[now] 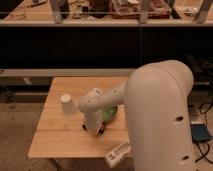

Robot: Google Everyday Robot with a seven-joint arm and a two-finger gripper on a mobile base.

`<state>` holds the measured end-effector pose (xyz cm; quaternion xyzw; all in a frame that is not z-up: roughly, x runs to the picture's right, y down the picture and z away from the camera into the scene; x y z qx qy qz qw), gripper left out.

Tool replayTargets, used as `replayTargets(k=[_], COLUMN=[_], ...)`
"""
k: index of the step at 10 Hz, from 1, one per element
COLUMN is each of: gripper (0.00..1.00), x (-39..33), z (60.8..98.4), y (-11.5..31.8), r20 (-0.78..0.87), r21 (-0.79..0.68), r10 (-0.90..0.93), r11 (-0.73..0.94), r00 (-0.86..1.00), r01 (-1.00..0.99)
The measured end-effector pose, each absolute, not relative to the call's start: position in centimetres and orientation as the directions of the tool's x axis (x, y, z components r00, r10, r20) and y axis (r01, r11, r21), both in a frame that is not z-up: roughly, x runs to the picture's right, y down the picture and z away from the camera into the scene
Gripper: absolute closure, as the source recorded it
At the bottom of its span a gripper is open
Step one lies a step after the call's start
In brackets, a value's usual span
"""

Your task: Push the eraser across the table

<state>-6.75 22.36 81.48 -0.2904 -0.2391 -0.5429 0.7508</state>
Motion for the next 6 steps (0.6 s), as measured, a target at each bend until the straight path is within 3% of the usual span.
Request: replayTargets(k=[6], gripper=[1.00], x=[-5.2], z=[82.5], y=[20.1], r20=[0.651], r21=[-0.168], r10=[-0.687], r11=[0.285], r00=[0.324], r01=[0.944])
